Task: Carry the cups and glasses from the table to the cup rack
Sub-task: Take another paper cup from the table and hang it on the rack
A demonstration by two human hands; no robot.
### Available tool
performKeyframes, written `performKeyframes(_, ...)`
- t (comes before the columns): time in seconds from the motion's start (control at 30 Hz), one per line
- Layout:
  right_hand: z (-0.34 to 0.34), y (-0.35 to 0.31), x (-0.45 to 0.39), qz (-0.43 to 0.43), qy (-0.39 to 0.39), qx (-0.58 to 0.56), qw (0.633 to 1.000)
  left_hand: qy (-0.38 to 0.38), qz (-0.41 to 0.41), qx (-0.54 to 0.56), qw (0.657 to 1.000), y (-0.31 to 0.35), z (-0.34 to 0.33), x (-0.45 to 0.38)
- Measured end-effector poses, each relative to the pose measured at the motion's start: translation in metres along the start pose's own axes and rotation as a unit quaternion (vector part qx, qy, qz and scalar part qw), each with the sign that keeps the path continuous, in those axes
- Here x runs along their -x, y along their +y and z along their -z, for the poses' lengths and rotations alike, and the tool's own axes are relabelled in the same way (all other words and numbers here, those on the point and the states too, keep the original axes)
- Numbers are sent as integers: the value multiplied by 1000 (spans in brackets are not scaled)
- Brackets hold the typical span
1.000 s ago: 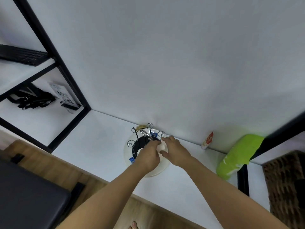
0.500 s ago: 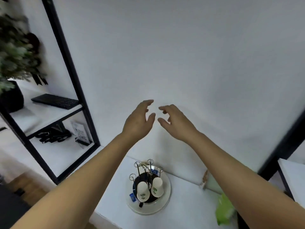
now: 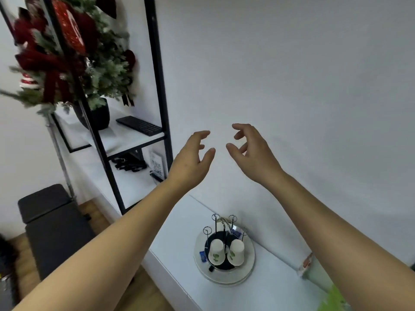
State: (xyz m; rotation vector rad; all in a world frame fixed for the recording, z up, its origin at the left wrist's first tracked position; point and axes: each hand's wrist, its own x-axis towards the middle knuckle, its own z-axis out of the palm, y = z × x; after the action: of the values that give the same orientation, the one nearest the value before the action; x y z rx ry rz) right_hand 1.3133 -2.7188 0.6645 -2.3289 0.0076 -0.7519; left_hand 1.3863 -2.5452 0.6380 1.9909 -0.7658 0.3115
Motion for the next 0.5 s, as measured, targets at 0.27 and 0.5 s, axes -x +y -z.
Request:
performKeyframes(0.27,-107,-97,-1,96,-98,-131,982,102,84,-59,990,-39,112,77)
performKeyframes(0.5,-220,-254,86,205,-264,-234,913,241,200,-150,938,-41,258,249)
